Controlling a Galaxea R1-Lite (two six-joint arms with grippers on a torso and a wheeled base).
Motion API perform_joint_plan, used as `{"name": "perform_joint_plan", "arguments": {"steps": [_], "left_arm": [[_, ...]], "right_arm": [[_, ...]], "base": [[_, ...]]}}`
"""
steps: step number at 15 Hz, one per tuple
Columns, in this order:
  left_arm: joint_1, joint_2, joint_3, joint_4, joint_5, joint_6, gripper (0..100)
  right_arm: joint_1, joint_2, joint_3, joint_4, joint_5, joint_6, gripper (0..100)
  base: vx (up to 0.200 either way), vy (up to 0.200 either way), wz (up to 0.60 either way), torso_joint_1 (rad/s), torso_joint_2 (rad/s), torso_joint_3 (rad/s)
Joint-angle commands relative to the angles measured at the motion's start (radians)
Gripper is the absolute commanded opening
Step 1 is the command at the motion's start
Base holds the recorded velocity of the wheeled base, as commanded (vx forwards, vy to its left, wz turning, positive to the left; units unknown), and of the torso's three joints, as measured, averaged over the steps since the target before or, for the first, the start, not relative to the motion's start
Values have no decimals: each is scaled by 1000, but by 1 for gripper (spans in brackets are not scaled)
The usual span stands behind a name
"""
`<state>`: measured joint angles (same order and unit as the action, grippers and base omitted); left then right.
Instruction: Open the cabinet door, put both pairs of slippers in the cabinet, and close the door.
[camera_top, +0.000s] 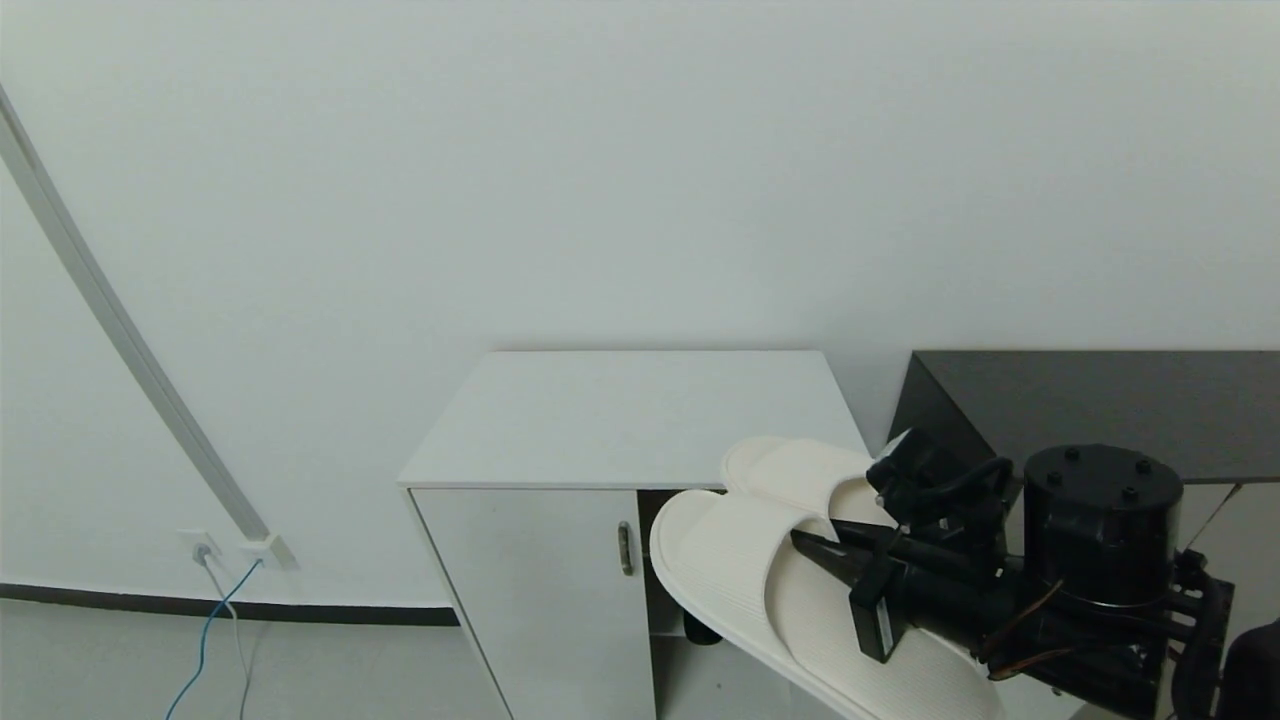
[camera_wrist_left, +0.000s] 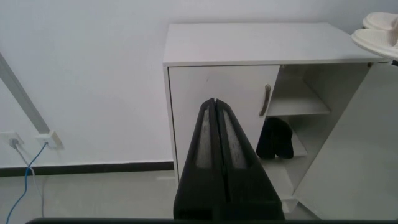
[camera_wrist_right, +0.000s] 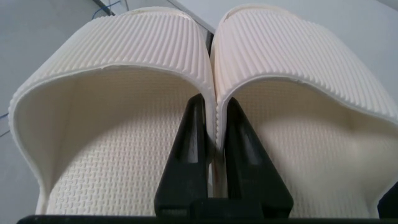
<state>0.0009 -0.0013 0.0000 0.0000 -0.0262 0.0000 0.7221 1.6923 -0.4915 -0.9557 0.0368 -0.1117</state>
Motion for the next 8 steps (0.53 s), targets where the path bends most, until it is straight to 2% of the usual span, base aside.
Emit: {"name": "perform_joint_plan", "arguments": {"steps": [1, 5, 8], "left_arm": [[1, 1, 0, 0, 0, 0, 0], [1, 1, 0, 0, 0, 0, 0], [1, 1, 0, 0, 0, 0, 0]], "right_arm": [[2, 1, 5, 0, 0, 0, 0], [7, 0, 10, 0, 0, -2, 0], [7, 1, 13, 0, 0, -2, 0]], "base": [[0, 0, 0, 0, 0, 0], [0, 0, 0, -10, 12, 13], [0, 0, 0, -144, 318, 170]]}}
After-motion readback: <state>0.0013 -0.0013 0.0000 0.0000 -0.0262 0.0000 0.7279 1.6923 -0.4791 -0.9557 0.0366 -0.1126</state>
